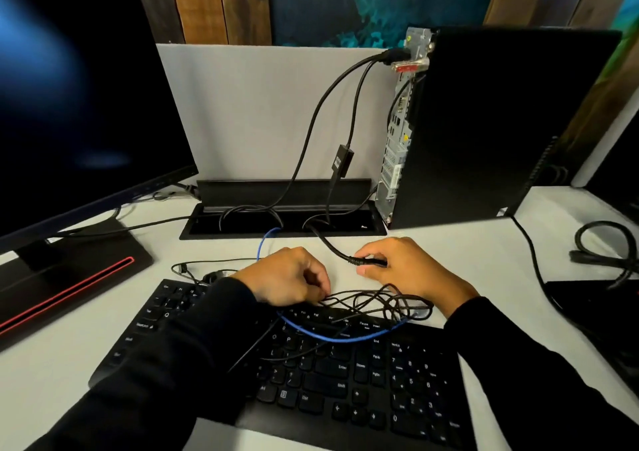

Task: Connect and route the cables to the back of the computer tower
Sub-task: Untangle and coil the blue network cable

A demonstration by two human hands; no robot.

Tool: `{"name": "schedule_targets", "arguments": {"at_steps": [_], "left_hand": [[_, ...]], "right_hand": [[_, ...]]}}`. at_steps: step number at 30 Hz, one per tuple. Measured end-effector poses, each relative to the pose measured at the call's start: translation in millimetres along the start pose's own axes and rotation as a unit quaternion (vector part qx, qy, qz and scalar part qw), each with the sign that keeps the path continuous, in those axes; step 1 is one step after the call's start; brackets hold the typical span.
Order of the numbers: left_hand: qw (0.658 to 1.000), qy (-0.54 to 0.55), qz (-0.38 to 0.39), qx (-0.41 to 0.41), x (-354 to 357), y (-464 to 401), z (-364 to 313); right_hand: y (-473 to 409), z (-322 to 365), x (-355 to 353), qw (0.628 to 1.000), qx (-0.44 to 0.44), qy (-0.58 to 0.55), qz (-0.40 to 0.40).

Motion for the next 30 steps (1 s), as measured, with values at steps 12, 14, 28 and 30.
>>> {"name": "schedule_targets", "arguments": {"at_steps": [12,14,28,30], "left_hand": [[0.921,0.19,-0.332,0.073,-22,43,13],[0.94,0.108,-0.318,0.065,-28,58,17],[0.889,-0.165,-0.387,0.18,-60,107,56],[0.88,-0.147,-0.424,0.158,-64,108,49]], "right_hand": [[30,43,-55,0.973,-0.025,-0.224,-0.038],[33,55,-53,0.986,-0.03,-0.166,-0.014],[36,79,-20,0.993,-0.04,-0.032,-0.106],[31,77,-27,0.983,-0.006,-0.033,-0.179]]}}
Point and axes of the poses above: each hand's wrist, its own y-axis away from the middle knuckle, its own x-axis out of the palm, z = x × y, the point moved 1 cm from there along -y, towards the middle knuckle, and after that the axes turned 7 degrees about y, right-handed, at the moved point
